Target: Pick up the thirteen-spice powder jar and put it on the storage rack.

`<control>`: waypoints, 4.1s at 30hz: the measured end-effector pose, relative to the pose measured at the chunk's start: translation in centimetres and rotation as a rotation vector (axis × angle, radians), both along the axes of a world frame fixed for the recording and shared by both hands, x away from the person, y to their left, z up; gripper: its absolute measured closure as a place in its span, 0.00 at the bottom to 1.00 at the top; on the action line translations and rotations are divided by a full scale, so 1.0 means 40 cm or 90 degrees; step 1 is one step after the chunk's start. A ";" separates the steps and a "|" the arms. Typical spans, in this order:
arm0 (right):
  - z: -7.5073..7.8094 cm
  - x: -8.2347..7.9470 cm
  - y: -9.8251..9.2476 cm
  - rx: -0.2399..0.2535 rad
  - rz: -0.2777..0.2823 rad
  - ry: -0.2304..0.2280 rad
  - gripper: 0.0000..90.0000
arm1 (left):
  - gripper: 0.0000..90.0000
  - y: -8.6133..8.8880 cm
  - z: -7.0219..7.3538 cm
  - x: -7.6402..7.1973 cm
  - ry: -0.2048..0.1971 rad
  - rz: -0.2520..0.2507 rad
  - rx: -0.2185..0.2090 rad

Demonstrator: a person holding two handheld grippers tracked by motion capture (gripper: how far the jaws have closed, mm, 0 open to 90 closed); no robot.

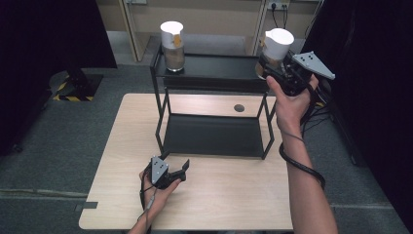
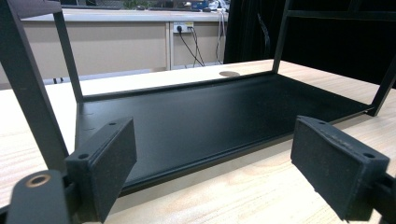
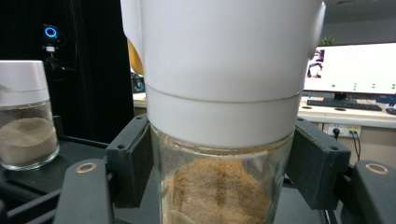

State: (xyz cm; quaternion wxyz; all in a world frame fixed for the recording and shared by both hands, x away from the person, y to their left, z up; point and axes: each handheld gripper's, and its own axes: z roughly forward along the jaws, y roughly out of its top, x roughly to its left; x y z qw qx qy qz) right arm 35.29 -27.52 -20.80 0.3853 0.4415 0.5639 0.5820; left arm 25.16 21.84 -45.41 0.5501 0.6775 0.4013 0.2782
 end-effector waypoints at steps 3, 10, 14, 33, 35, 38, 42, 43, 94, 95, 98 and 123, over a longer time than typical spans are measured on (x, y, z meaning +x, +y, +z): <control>0.005 0.016 0.004 -0.002 -0.004 0.008 0.34 | 0.15 0.000 -0.001 0.000 0.000 0.000 -0.002; 0.015 0.043 0.013 -0.004 -0.012 0.018 0.34 | 0.15 0.000 -0.001 0.000 0.000 0.001 -0.004; 0.022 0.060 0.020 -0.007 -0.019 0.027 0.34 | 0.15 0.000 -0.002 0.000 0.000 0.002 -0.005; 0.028 0.119 0.035 -0.027 -0.036 0.062 0.34 | 0.15 0.001 -0.002 0.000 0.001 0.002 -0.008; 0.028 0.122 0.035 -0.027 -0.036 0.065 0.34 | 0.15 0.001 -0.003 0.000 0.000 0.002 -0.008; 0.027 0.125 0.037 -0.022 -0.040 0.068 0.34 | 0.15 0.001 -0.003 -0.001 0.000 0.003 -0.009; 0.026 0.130 0.035 -0.026 -0.039 0.074 0.34 | 0.15 0.001 -0.002 0.000 0.001 0.001 -0.007; 0.026 0.131 0.036 -0.028 -0.039 0.075 0.34 | 0.15 0.001 -0.002 0.000 0.000 0.001 -0.007; 0.026 0.077 0.048 -0.015 -0.042 0.055 0.10 | 0.15 -0.001 -0.002 -0.001 -0.002 0.000 -0.002; 0.024 0.074 0.047 -0.015 -0.043 0.056 0.09 | 0.15 -0.001 -0.001 -0.001 -0.002 0.000 -0.002; 0.015 0.062 0.042 -0.010 -0.039 0.054 0.09 | 0.15 -0.001 -0.002 -0.001 -0.002 0.001 -0.002; -0.060 -0.026 0.028 -0.012 -0.006 0.024 0.08 | 0.15 -0.003 -0.001 -0.003 -0.003 0.002 0.000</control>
